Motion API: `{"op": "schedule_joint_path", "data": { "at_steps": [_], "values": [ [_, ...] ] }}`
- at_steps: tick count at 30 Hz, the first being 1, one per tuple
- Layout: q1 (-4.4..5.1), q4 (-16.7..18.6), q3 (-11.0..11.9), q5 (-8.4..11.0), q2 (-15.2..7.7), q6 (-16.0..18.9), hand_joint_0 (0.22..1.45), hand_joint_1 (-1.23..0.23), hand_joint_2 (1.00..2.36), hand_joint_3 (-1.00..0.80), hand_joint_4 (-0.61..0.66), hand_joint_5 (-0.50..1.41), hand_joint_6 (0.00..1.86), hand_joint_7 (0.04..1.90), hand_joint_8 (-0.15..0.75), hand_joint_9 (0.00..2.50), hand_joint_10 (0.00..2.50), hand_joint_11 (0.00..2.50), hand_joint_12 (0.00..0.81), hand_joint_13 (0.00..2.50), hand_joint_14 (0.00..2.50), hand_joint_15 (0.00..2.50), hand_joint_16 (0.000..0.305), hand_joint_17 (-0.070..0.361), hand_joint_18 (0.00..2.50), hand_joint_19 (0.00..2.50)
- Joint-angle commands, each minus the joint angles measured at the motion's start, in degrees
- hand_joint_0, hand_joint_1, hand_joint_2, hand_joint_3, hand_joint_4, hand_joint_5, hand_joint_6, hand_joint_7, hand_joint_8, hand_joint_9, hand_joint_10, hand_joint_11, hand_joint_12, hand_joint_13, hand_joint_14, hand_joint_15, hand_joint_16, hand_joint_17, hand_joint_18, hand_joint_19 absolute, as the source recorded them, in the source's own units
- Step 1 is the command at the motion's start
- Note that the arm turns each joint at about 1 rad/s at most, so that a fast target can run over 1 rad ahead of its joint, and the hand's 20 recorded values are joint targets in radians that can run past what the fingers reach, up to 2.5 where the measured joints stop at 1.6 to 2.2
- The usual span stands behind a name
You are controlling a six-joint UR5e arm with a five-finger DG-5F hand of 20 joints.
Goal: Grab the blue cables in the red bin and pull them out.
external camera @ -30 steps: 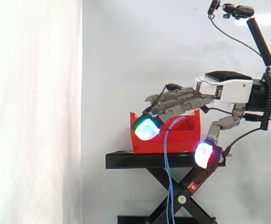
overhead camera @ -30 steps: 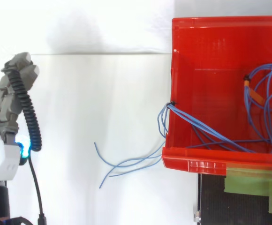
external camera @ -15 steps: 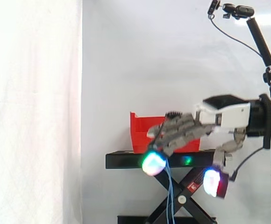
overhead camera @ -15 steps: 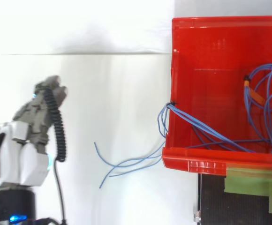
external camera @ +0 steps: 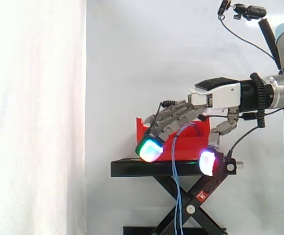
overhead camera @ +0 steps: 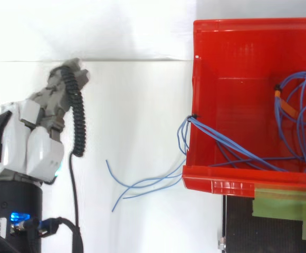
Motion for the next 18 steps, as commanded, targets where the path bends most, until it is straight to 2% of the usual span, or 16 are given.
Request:
{"op": "schedule_joint_path", "data": {
  "at_steps": [1, 6, 7, 10, 11, 13, 16, 17, 18],
  "values": [
    [-0.22, -6.9, 0.7, 1.75, -0.1, 0.0, 0.71, -0.86, 1.0, -1.0, 0.17, 0.46, 0.01, 0.3, 0.261, 0.48, 0.0, 0.1, 0.385, 0.28, 0.01, 0.17, 0.061, 0.138, 0.29, 0.35],
    [-0.22, -4.1, 0.7, 3.95, -0.1, -1.3, 0.71, -0.86, 1.0, -1.0, 0.17, 0.47, 0.01, 0.3, 0.262, 0.49, 0.01, 0.11, 0.385, 0.28, 0.01, 0.16, 0.061, 0.138, 0.29, 0.36],
    [-0.22, -2.4, 0.7, 4.83, -0.1, -2.6, 0.71, -0.86, 1.0, -1.0, 0.17, 0.47, 0.01, 0.31, 0.261, 0.49, 0.0, 0.1, 0.385, 0.28, 0.01, 0.16, 0.061, 0.138, 0.29, 0.35],
    [-0.13, -0.5, 0.7, 6.85, -0.1, -3.9, 0.71, -0.86, 1.0, -1.0, 0.17, 0.47, 0.01, 0.3, 0.26, 0.49, 0.0, 0.1, 0.385, 0.28, 0.01, 0.17, 0.061, 0.138, 0.29, 0.35],
    [-0.22, 0.7, 0.7, 8.08, 0.0, -4.7, 0.71, -0.86, 1.0, -1.0, 0.17, 0.47, 0.01, 0.3, 0.261, 0.49, 0.0, 0.11, 0.384, 0.29, 0.01, 0.17, 0.061, 0.137, 0.29, 0.35],
    [-0.22, 2.1, 0.7, 8.61, 0.0, -5.6, 0.71, -0.86, 1.0, -1.0, 0.17, 0.47, 0.01, 0.3, 0.262, 0.49, 0.0, 0.1, 0.384, 0.29, 0.01, 0.16, 0.061, 0.137, 0.29, 0.35],
    [-0.22, 5.6, 0.7, 8.7, 0.0, -9.6, 0.71, -0.86, 1.0, -1.0, 0.17, 0.47, 0.01, 0.3, 0.262, 0.49, 0.0, 0.1, 0.383, 0.29, 0.01, 0.17, 0.061, 0.138, 0.3, 0.36],
    [-0.39, 8.1, 0.6, 8.7, -0.1, -13.4, 0.71, -0.86, 1.0, -1.0, 0.17, 0.47, 0.01, 0.3, 0.262, 0.49, 0.0, 0.11, 0.383, 0.29, 0.01, 0.17, 0.061, 0.138, 0.3, 0.36],
    [-0.39, 8.1, 0.6, 8.7, -0.1, -13.4, 0.71, -0.86, 1.0, -1.0, 0.17, 0.47, 0.01, 0.31, 0.262, 0.49, 0.0, 0.11, 0.384, 0.29, 0.01, 0.17, 0.061, 0.138, 0.3, 0.36]
  ]
}}
